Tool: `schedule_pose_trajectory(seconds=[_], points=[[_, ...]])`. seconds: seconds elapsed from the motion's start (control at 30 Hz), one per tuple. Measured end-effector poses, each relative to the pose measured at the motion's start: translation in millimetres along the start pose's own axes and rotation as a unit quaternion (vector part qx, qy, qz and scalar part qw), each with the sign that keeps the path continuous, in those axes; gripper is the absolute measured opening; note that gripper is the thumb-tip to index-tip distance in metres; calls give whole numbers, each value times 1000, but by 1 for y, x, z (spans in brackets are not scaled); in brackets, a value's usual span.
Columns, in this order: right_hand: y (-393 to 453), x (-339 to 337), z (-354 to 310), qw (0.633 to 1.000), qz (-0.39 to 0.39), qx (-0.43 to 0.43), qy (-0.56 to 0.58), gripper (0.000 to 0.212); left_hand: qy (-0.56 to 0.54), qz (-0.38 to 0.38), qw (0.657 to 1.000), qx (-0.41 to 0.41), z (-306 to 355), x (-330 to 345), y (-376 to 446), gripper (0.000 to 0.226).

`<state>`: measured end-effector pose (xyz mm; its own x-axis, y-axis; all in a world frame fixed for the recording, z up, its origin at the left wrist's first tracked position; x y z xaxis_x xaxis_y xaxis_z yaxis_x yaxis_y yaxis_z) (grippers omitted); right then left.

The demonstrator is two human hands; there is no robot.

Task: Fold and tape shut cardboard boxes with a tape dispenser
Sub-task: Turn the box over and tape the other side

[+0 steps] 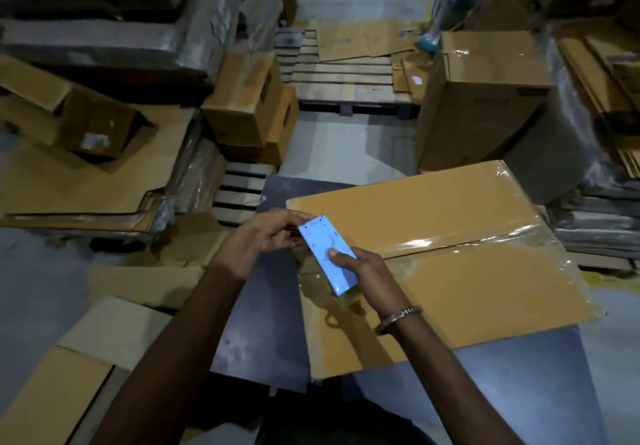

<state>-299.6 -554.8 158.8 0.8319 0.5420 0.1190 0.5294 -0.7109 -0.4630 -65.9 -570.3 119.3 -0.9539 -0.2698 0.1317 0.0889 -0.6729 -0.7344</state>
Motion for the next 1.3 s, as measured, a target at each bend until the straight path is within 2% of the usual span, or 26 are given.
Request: schedule_pose_trajectory(seconds=[0.1, 0.2, 0.37, 0.5, 0.63, 0.8, 0.93, 1.0, 1.07, 1.17, 1.23, 1.3], points=[[12, 24, -8, 996, 45, -33, -65, 22, 10, -6, 1000, 9, 27, -26, 8, 18], [25, 40, -11, 995, 80, -14, -57, 25, 35, 7, 999, 10, 44, -46, 20, 11], [61, 79, -11, 986, 146, 23, -80, 47, 73, 12, 997, 24, 65, -65, 48, 8], [79, 100, -23, 965, 232, 32, -116, 54, 124, 22, 992, 33, 69, -74, 72, 10], [88, 105, -23, 947, 288, 36, -136, 53, 117, 5, 993, 33, 69, -77, 89, 10], [94, 100, -25, 930, 334, 66, -136, 54, 184, -12, 983, -24, 64, -80, 104, 3], [98, 96, -26, 928, 343, 79, -121, 56, 198, -40, 976, -81, 46, -85, 110, 24], [99, 94, -26, 929, 344, 74, -116, 56, 189, -14, 978, -91, 33, -94, 115, 24], [99, 93, -26, 933, 331, 71, -121, 56, 206, 24, 978, -30, 27, -104, 121, 25], [101, 94, -26, 937, 314, 66, -134, 59, 214, 41, 965, 148, 43, -103, 119, 21], [101, 96, -30, 938, 305, 63, -153, 56, 253, 6, 949, 189, 54, -95, 110, 22], [101, 97, -34, 939, 291, 64, -170, 55, 304, -19, 934, 189, 59, -89, 107, 16]])
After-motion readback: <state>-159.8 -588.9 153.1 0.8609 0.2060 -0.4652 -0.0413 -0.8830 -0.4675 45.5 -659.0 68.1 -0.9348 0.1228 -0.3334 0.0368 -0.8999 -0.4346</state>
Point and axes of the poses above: each hand's wrist, its own y-axis towards the middle knuckle, its own x-axis out of the palm, z = x × y, the point moved 3 cm from there along y, towards the middle knuckle, and after that the axes turned 1 degree about y, right-handed, at the moved point
